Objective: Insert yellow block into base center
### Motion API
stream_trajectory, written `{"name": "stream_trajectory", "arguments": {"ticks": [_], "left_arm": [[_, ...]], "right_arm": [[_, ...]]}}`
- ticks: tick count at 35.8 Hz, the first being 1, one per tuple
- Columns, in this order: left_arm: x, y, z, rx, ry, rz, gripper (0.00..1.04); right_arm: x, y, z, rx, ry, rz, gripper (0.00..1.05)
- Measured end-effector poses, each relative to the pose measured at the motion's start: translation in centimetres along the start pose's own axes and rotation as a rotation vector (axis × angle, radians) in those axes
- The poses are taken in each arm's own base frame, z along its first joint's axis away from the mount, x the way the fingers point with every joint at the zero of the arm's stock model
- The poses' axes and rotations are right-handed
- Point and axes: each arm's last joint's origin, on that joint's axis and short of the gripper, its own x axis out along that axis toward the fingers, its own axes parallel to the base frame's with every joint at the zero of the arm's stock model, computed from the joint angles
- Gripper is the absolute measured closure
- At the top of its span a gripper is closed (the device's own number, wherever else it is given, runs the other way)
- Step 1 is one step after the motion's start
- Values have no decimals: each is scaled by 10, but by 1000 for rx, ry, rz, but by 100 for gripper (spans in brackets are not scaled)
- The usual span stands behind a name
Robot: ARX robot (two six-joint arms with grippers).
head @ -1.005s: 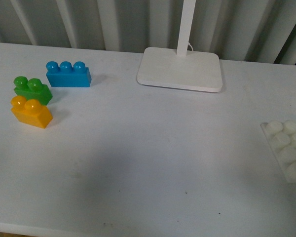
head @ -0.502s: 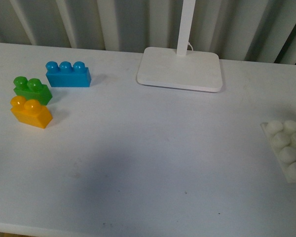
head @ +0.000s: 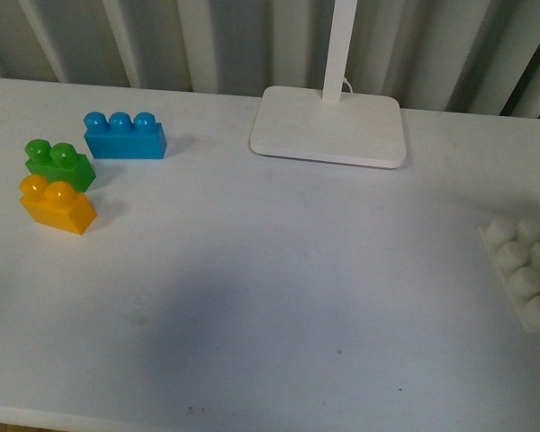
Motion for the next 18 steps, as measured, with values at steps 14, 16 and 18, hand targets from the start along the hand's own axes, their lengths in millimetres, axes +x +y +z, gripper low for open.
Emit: {"name": "stream_trajectory", "arguments": {"ticks": [14,16,18], "left_arm": [[0,0,0,0,0,0,6],[0,0,0,0,0,0,6],[0,0,0,0,0,0,6]], "right_arm": [[10,46,7,-11,39,18,8],[12,61,8,-20,43,40,8],[14,74,10,-21,50,59,8]]}}
